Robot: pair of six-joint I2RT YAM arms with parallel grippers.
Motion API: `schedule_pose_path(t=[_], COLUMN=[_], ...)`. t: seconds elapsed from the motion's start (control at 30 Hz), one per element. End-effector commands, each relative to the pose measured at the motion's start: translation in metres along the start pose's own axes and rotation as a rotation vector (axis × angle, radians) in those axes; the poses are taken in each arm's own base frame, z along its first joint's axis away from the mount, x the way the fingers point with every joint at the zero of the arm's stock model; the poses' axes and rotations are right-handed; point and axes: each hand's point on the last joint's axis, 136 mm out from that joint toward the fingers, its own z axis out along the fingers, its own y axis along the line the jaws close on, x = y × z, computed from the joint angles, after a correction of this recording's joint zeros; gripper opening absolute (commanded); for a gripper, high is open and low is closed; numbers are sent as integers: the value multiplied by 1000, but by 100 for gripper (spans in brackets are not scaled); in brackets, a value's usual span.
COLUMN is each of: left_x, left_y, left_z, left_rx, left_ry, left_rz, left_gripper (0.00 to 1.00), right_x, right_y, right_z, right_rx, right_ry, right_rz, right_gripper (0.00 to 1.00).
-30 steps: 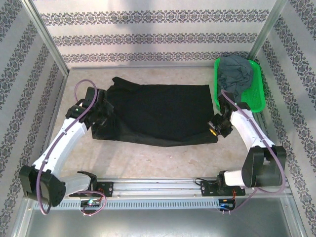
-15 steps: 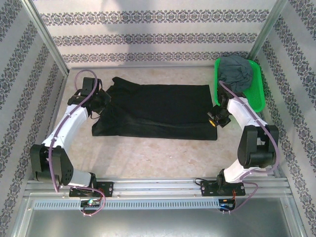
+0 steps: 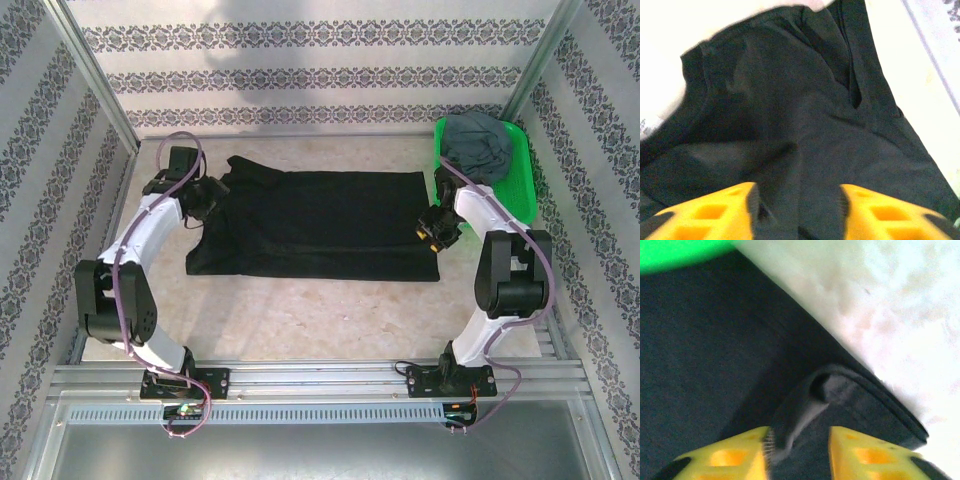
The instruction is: Fold and stack the t-shirts
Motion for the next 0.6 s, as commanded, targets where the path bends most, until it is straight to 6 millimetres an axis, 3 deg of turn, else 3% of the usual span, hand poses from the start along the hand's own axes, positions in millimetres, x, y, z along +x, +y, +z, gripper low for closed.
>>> schedule_pose_path(t=[0.0,0.03,0.13,0.37,0.57], left_x=[-20,-21,-11,53,70], left_y=[15,24,56,140,160], left_z=[-9,-12,-19,-10,13], left_rx=[-21,-42,-98,-187,-193], left_ry=[-12,-13,18,170,257], left_rz=[-10,-15,-39,-148,-166], left_gripper=[64,66,64,56,57], right_x=[-13,-11,3,54,68], right_y=[11,7,-9,-50,-71], right_z=[-19,-24,-29,-12,9], right_rx=[-46,-44,-57,-80,-32], right_ry=[-49,-57,-48,31,89], right_rz=[-65,-76,-97,-132,-138], right_gripper=[51,57,60,56,57])
